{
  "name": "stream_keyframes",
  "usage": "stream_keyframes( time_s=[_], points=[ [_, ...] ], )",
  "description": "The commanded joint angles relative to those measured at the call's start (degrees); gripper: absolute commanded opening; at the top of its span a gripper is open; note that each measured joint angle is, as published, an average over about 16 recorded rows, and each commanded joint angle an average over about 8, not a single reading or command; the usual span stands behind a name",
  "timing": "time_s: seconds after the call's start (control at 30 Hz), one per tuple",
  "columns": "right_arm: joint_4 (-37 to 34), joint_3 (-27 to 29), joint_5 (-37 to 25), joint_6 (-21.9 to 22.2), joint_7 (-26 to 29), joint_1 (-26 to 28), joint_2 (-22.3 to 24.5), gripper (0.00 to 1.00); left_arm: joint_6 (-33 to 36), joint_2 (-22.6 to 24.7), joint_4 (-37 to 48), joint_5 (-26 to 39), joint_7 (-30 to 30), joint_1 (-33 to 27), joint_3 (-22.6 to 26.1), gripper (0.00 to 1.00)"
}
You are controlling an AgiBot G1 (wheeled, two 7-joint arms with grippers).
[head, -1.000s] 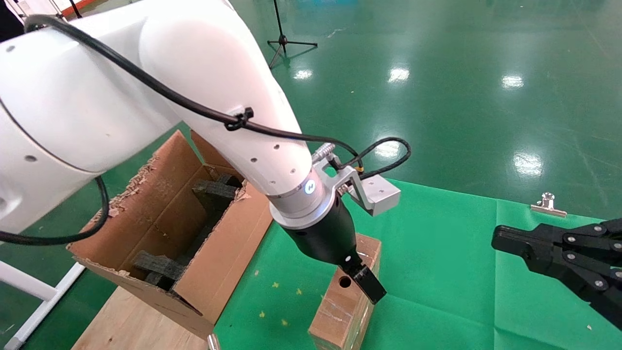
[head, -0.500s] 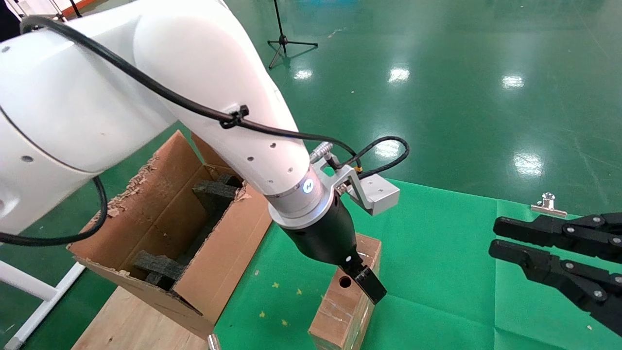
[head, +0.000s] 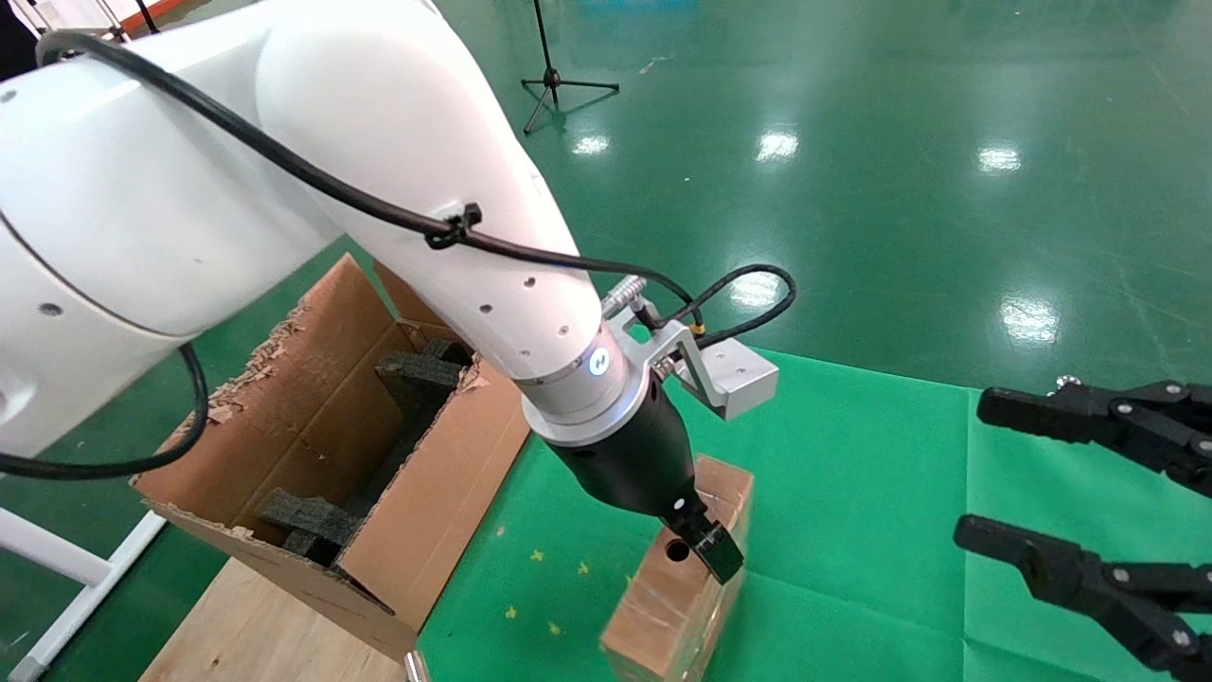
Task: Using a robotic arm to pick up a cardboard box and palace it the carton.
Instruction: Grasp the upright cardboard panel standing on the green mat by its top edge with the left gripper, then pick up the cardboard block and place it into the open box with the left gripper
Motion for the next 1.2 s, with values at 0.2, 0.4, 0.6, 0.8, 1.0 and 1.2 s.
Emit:
stream_keyframes(
  time_s=[0.2, 0.4, 0.6, 0.8, 1.0, 1.2],
  points=[
    [0.00, 0.00, 0.00, 0.00, 0.00, 0.00, 0.00, 1.00, 0.06, -0.16, 0.61, -0.05, 0.43, -0.13, -0.06, 0.00],
    [0.00, 0.00, 0.00, 0.00, 0.00, 0.00, 0.00, 1.00, -0.23, -4.96, 1.31, -1.23, 6.03, -2.10, -1.77, 0.00],
    [0.00, 0.00, 0.00, 0.00, 0.00, 0.00, 0.00, 1.00, -0.32, -15.79, 4.29, -4.76, 17.20, -7.68, -7.00, 0.00],
    [0.00, -0.01, 0.00, 0.00, 0.00, 0.00, 0.00, 1.00, 2.07, -21.63, 12.48, -3.72, 27.81, -15.68, -10.06, 0.00],
    [0.00, -0.01, 0.01, 0.00, -0.01, 0.00, 0.00, 1.00, 4.22, -23.75, 21.65, -0.85, 40.89, -22.28, -9.22, 0.00],
    [0.00, -0.01, 0.01, 0.00, -0.01, 0.00, 0.00, 1.00, 4.77, -25.42, 30.00, 1.16, 54.34, -24.86, -3.91, 0.00]
  ],
)
